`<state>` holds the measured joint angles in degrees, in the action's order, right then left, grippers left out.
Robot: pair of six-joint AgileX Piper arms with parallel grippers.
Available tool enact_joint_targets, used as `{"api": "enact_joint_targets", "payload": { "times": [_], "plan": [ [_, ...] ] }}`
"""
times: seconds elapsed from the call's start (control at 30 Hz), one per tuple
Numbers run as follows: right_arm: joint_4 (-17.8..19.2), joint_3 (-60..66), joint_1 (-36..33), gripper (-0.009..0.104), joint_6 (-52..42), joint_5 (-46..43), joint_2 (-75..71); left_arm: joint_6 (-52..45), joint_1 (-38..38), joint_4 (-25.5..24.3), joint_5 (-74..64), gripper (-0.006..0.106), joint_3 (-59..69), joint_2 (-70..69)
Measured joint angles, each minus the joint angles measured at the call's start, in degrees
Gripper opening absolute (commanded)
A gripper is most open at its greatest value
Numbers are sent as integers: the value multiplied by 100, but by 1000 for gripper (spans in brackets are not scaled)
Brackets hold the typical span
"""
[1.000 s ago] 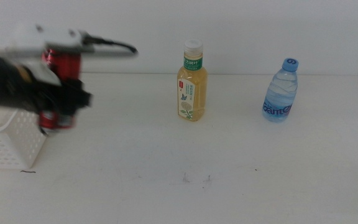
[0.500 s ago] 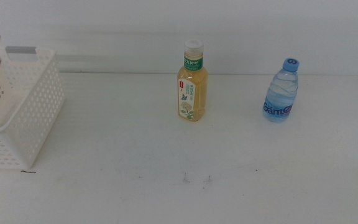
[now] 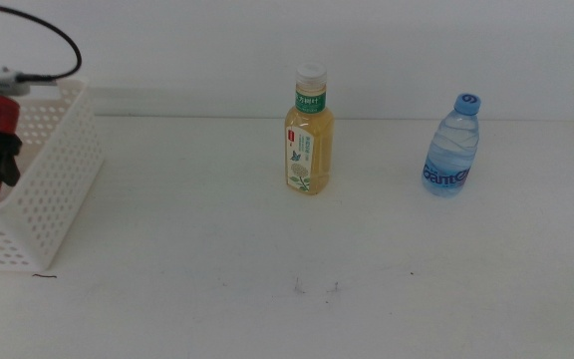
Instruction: Use arms to grab the bottles and put them into the dustbin to the left of the table.
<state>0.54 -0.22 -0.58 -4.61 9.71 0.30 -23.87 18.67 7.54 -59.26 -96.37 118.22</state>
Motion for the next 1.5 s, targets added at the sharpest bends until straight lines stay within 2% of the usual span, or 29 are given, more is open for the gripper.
{"api": "enact_joint_targets", "payload": {
  "times": [0.07,0.2,0.23,0.47,0.6,0.7,0.8,0.93,1.07,1.13,1.33,1.5],
  "plan": [
    [0,0,0,92,0,0,0,-66,0,25,49,38,0,96],
    [0,0,0,92,0,0,0,-142,0,47,87,89,-14,148],
    [0,0,0,92,0,0,0,-153,0,73,99,94,-26,136],
    [0,0,0,92,0,0,0,-41,-241,83,-1,94,-37,-362],
    [0,0,0,92,0,0,0,180,-657,74,-18,94,56,-1338],
    [0,0,0,92,0,0,0,257,-1167,157,495,94,655,-2365],
    [0,0,0,92,0,0,0,279,-1894,361,1841,94,2055,-3523],
    [0,0,0,92,0,0,0,279,-3126,479,5231,94,4594,-4786],
    [0,0,0,92,0,0,0,714,-4322,334,9138,94,7094,-4870],
    [0,0,0,92,0,0,0,1090,-4645,128,10552,94,7965,-4569],
    [0,0,0,92,0,0,0,2062,-4818,-440,12486,94,8367,-3039],
    [0,0,0,92,0,0,0,2535,-4823,-754,12727,94,7684,-1664]
  ]
}}
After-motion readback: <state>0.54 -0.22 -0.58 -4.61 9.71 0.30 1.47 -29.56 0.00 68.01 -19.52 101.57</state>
